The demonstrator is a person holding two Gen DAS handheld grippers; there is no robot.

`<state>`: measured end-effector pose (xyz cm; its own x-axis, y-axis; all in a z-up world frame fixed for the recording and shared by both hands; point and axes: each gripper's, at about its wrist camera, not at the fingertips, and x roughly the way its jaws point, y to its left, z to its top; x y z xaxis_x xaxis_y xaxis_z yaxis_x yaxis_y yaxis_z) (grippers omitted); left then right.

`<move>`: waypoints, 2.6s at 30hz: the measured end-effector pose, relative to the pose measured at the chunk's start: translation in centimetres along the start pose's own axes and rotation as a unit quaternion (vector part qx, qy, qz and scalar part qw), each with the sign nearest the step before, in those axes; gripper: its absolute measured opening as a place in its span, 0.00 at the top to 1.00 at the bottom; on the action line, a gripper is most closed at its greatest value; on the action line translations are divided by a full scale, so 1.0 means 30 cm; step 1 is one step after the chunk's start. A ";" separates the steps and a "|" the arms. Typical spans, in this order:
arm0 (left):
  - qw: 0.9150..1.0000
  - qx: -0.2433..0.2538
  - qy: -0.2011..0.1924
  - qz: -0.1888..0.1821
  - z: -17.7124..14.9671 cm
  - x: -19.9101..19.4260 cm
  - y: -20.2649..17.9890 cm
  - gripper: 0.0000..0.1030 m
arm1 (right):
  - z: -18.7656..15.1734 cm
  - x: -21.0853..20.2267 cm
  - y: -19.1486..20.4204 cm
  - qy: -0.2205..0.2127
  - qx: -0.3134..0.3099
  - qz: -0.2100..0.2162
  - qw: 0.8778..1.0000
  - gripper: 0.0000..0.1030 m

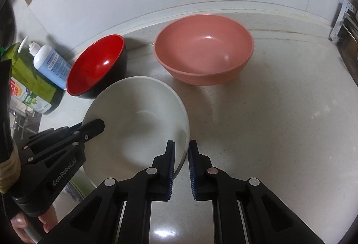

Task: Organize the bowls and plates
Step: 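Lift the white bowl with both grippers and carry it beside the plate stack, then lower the white bowl onto the counter and open both grippers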

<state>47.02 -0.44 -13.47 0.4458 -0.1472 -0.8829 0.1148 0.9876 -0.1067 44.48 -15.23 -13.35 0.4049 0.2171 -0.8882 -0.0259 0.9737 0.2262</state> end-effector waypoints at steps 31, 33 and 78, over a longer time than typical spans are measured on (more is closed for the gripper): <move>0.997 0.043 0.007 -0.068 -0.328 -0.257 -0.358 0.89 | -0.325 -0.404 -0.228 -0.045 0.016 -0.056 0.997 0.87; 0.997 0.045 0.010 -0.065 -0.350 -0.253 -0.367 0.89 | -0.349 -0.396 -0.246 -0.037 0.019 -0.054 0.998 0.87; 0.999 0.037 0.024 -0.013 -0.459 -0.203 -0.472 0.63 | -0.484 -0.305 -0.400 0.023 0.007 -0.048 0.999 0.74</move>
<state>30.45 -12.78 -12.88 0.3994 -0.1685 -0.9012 0.1911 0.9767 -0.0979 27.82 -27.90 -13.73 0.3628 0.1262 -0.9233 0.0241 0.9892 0.1447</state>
